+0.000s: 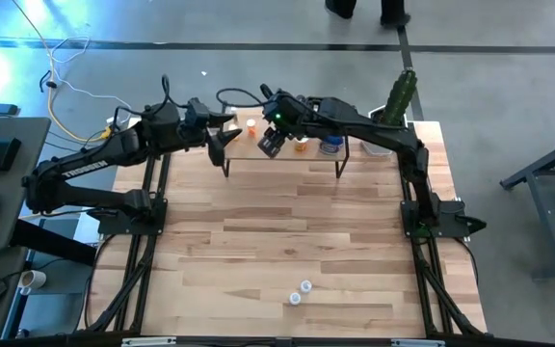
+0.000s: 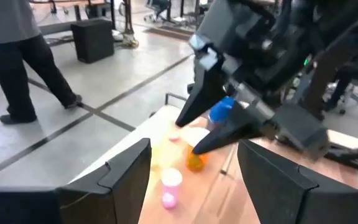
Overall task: Pick and place medicine bottles onto shelf by color
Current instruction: Put the top white medicine bottle on the shelf
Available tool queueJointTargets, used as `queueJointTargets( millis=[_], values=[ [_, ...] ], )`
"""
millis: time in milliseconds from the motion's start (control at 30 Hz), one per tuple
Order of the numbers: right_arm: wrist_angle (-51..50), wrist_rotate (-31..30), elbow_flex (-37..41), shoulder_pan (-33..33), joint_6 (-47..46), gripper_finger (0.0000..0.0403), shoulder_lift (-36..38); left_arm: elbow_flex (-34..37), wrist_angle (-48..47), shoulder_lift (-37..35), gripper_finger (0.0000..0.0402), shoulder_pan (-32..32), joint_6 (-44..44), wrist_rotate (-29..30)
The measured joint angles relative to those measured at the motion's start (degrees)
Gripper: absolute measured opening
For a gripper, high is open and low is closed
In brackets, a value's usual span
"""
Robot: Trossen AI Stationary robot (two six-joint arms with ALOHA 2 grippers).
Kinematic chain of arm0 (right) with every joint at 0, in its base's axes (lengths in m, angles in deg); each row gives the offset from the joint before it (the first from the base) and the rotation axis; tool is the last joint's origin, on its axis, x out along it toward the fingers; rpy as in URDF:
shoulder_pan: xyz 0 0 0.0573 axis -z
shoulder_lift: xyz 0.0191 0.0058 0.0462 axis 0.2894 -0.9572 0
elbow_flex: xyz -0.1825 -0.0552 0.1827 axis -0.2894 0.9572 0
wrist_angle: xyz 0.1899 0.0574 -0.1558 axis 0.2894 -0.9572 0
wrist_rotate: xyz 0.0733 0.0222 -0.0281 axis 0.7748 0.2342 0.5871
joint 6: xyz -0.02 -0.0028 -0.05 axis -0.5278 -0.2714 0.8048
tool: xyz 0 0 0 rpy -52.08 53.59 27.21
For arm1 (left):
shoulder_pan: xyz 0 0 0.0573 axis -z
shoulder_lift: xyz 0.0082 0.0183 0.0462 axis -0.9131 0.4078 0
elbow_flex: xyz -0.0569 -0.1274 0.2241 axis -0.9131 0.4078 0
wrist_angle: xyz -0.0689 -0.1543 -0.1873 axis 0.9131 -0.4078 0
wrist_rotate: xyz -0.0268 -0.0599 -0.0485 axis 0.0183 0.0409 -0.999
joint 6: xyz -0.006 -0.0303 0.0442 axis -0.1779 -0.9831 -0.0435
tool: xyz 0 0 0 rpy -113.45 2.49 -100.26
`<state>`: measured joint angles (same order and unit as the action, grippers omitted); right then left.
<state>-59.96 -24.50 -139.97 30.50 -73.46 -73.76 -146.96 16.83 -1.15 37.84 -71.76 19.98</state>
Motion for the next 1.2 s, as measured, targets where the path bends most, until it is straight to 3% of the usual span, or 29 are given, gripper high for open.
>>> queueJointTargets(
  millis=[167,767,1100,1200],
  values=[
    [-6.2,0.1,-3.2,-2.2,1.1,0.0195,0.1,0.0,-2.5,-2.1,0.0227,2.6,0.0,-0.1],
    [-25.5,-1.2,-0.4,-12.9,0.9,0.0195,5.5,0.0,-7.5,-1.8,0.0227,16.2,-2.4,0.0],
    [-27.8,0.3,0.1,-18.5,2.5,0.0187,6.0,0.0,-7.6,-1.8,0.0227,23.5,-6.1,0.2],
    [-27.7,0.4,4.8,-20.6,2.3,0.018,8.8,0.0,-7.7,-1.8,0.0227,25.5,-6.1,0.2]
  ],
)
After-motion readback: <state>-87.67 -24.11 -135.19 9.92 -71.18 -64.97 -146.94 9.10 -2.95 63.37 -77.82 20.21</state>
